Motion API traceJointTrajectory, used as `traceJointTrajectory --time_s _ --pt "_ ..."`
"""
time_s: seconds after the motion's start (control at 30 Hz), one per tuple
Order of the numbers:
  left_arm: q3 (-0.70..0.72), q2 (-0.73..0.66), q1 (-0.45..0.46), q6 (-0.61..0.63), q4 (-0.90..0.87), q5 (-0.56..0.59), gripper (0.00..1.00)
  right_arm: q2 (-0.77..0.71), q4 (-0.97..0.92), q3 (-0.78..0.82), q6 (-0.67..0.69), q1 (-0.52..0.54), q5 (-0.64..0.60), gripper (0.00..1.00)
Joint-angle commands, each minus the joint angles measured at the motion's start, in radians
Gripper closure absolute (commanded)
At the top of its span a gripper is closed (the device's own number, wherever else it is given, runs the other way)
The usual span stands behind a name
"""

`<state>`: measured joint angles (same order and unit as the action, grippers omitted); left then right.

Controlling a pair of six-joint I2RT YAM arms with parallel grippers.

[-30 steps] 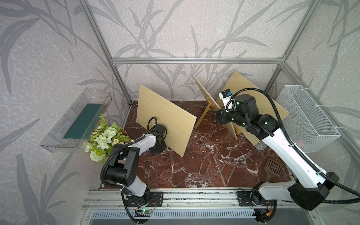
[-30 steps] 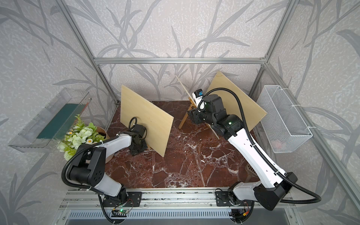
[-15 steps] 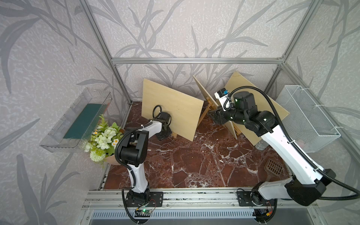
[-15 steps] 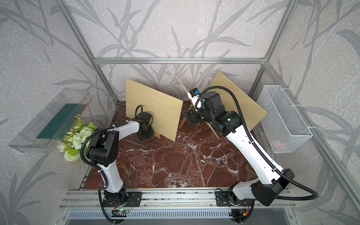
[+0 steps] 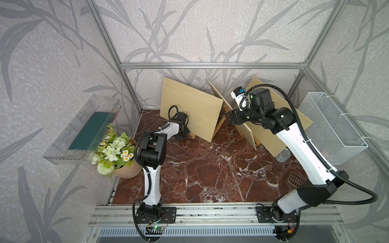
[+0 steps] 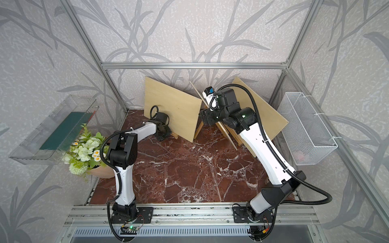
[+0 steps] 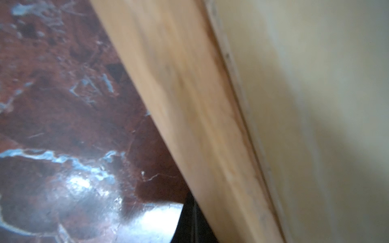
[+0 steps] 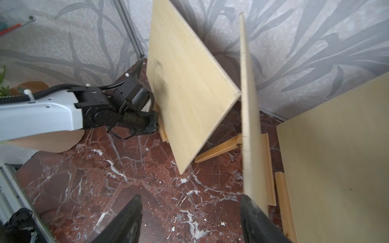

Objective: Assemble the easel
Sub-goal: Move the easel to the center of the board, then adjust the easel at the center of the board.

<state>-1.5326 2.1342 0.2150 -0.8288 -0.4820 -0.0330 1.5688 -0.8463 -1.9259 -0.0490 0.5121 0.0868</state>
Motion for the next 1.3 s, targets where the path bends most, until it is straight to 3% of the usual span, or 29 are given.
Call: traceJointTrajectory --time_s 0.0,0.17,0.37,0.8,0.97,1.27 --pt "0.015 -0.024 0.010 -0.014 -0.017 -0.010 1.00 0.006 -0.034 -0.073 -0.031 -0.060 -0.025 0.28" --pt "0.136 -0.160 0.003 -0.009 -0.011 -0.002 1.00 0.041 -0.044 -0.071 -0.116 -0.200 0.037 0.28" --pt "0.324 -0.407 -0.031 0.003 -0.024 0.007 1.00 0.097 0.085 0.138 -0.187 -0.320 0.119 0.32" --pt "0.484 -0.773 -0.091 0.063 -0.136 0.106 1.00 0.412 0.115 0.134 -0.102 -0.327 0.148 0.36" --pt "0.484 -0.820 -0.113 0.082 -0.169 0.125 1.00 0.487 0.137 0.157 -0.125 -0.324 0.179 0.38" --pt "0.481 -0.828 -0.142 0.092 -0.179 0.127 1.00 0.490 0.213 0.249 -0.168 -0.283 0.222 0.38"
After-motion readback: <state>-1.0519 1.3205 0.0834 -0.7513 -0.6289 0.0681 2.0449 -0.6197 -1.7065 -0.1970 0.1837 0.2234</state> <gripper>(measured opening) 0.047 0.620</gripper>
